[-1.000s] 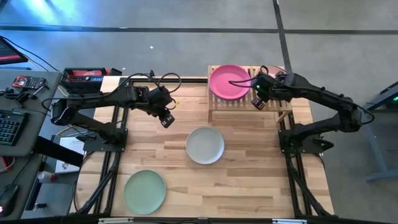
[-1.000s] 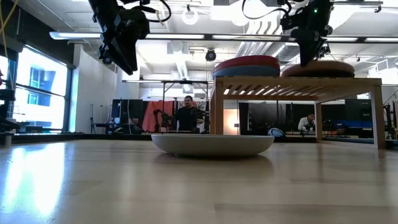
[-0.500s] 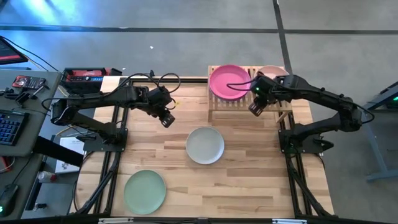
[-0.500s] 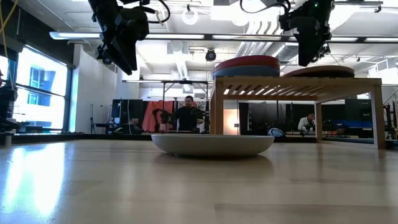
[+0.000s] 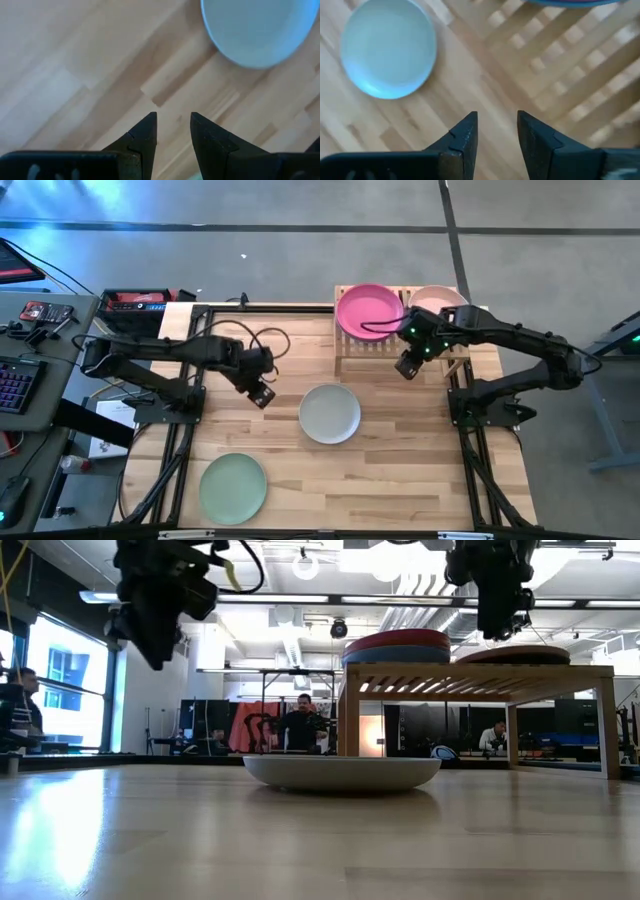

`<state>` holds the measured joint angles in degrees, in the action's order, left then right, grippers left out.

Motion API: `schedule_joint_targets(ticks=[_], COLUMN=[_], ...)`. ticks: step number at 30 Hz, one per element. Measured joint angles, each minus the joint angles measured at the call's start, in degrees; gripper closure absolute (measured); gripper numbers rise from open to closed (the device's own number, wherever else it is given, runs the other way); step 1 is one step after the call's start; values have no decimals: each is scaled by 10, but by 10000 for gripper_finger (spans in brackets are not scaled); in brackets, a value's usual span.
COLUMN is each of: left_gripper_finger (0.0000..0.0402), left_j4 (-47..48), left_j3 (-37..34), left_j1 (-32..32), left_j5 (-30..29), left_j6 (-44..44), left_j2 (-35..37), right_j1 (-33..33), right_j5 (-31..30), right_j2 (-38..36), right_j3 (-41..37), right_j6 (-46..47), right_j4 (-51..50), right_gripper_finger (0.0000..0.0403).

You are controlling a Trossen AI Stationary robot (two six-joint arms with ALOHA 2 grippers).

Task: Place and stack plates onto a shelf
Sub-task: Stack the green plate on top of the brown plate on the shelf

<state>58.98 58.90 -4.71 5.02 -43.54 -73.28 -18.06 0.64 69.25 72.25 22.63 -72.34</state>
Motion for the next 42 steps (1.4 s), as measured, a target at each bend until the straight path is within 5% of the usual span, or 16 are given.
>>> schedule_joint_targets(ticks=[22, 28, 42], left_gripper_finger=[296, 296, 296], left_j4=[42, 38, -59], left_j3=[-1, -2, -105], left_j1=[288, 357, 443], left_j5=[-8, -18, -45], left_j6=[-8, -3, -34], left_j2=[0, -3, -5], right_j1=[210, 267, 361], right_j5=[18, -16, -37], right_j2=[6, 23, 101], right_j3=[0, 1, 1], right_j6=[270, 329, 379], right_j4=[168, 198, 263], right_gripper_finger=[289, 289, 289])
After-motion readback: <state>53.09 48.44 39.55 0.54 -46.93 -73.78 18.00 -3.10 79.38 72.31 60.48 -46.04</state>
